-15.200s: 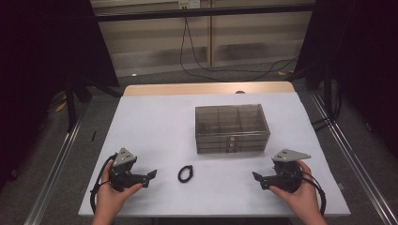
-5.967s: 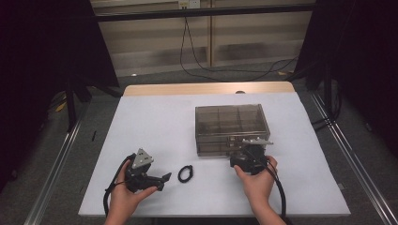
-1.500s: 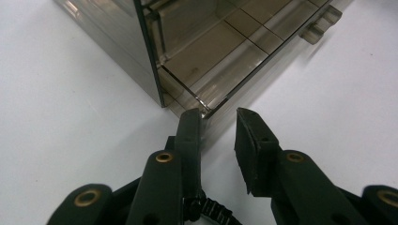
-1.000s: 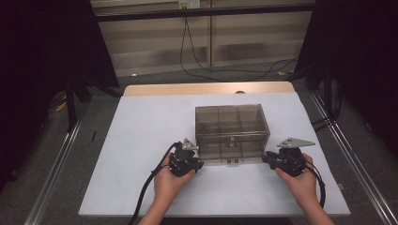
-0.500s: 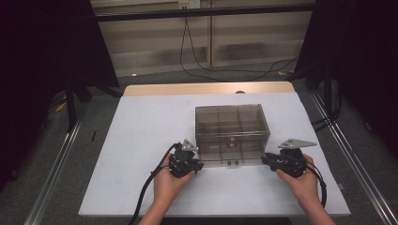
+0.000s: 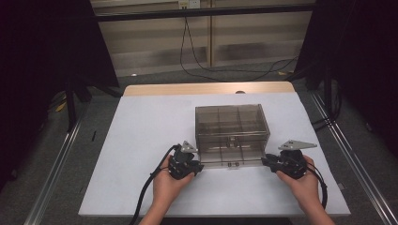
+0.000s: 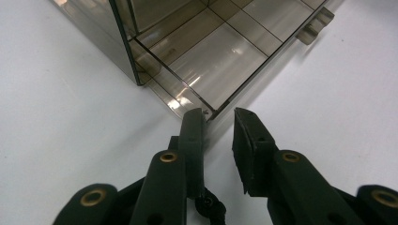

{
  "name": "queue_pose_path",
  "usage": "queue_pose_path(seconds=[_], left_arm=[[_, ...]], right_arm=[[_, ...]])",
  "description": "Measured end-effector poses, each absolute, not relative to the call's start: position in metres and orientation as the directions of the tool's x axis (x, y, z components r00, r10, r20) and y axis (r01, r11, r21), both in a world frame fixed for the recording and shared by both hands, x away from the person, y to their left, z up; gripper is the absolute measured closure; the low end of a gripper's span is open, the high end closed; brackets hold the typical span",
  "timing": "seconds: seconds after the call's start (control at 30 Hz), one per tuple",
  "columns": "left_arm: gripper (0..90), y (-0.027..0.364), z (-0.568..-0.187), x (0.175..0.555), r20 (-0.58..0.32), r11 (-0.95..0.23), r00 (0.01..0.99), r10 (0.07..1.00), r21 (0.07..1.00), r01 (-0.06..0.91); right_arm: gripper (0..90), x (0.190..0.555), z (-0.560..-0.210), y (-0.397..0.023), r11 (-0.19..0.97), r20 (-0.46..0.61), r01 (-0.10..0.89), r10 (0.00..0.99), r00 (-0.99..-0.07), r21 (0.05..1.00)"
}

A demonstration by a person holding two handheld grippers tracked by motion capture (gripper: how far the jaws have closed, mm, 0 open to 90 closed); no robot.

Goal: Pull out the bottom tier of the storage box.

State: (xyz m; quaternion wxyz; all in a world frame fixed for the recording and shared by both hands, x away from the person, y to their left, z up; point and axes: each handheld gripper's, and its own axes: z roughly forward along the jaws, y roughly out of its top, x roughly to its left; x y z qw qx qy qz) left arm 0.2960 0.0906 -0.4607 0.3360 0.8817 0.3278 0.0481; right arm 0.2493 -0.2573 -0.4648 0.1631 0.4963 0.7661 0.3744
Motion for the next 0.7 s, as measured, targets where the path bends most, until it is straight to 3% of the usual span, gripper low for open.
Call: queue_pose_path(seconds=[0.7], left_arm=[[74.3,0.0927,-0.4609,0.2935,-0.149,-0.566,0.791,0.593,0.622,0.541]], right_arm=[[70.6,0.2451,-0.4645,-0.2578,0.228,0.129,0.641,0.879,-0.46,0.733]])
